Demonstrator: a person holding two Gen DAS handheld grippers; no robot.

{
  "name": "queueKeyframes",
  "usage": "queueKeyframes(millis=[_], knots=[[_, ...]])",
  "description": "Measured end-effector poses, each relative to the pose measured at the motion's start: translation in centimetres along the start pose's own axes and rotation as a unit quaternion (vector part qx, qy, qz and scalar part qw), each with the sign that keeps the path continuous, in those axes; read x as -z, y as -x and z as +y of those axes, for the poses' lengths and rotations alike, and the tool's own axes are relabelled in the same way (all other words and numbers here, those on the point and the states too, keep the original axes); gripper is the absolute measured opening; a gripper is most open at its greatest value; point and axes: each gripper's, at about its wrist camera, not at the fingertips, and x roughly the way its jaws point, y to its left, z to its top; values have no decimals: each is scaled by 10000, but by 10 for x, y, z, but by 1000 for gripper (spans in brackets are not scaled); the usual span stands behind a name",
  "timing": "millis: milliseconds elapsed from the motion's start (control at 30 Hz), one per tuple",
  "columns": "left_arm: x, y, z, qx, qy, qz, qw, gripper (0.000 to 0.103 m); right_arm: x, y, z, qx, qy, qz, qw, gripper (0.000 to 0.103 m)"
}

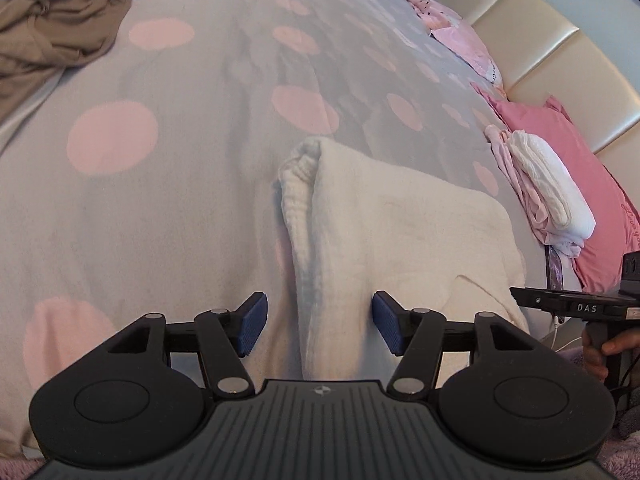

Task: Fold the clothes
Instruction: 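Grasp the folded robe's edge with the left gripper while the right gripper grasps beside it, then lift the folded robe with both grippers and carry it onto the clothes stack by the pillows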

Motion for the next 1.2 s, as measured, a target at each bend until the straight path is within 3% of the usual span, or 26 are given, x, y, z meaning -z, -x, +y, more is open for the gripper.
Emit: queueKeyframes(millis=[400,567,633,667,733,1200], knots=[[5,-23,9,168,160,158,9996,65,1,-22,-1,-298,-153,243,9991,52],[5,-27,2,114,-59,146,9998,64,-2,-34,-5,-599,-368,293,9971,53],[5,-27,2,177,-93,132,9997,56,-2,-35,-7,-714,-448,283,9960,48],[5,-26,1,208,-110,125,9996,52,-2,-36,-7,-769,-461,277,9956,39],[5,-26,1,316,-130,112,9994,37,0,-36,-7,-894,-516,253,9943,30],[6,-7,-13,382,-401,-201,9983,21,1,-14,-6,-1222,-552,-142,9909,17]])
